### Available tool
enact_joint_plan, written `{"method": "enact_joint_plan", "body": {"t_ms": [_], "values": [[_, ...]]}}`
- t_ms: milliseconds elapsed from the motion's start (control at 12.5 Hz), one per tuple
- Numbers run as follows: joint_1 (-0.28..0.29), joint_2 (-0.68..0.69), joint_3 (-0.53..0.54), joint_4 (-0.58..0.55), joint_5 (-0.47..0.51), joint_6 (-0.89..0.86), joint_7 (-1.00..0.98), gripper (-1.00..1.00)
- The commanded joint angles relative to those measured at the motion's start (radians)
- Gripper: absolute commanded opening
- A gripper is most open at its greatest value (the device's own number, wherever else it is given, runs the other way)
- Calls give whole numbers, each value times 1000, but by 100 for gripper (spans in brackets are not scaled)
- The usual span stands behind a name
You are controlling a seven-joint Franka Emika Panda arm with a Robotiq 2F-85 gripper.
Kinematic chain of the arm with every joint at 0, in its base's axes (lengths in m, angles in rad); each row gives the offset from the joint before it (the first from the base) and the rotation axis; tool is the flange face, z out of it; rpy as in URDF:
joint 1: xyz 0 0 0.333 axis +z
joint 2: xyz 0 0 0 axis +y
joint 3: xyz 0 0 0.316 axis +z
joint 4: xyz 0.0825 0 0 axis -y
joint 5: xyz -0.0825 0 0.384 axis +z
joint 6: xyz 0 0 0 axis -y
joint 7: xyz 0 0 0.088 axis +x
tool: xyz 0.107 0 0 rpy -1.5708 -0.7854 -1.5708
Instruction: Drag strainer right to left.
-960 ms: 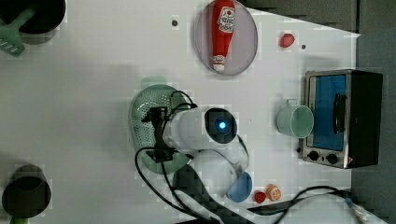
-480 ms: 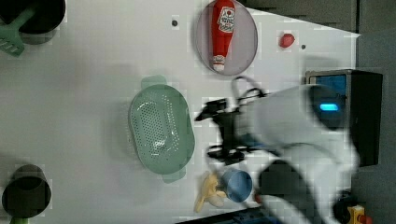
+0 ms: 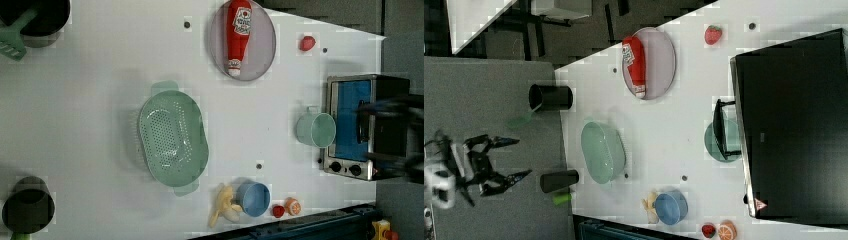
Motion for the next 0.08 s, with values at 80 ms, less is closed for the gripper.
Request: {"method": "enact_joint_plan", "body": {"t_ms": [80], "values": [[-74, -30, -115, -37, -143, -99, -393, 100]]}}
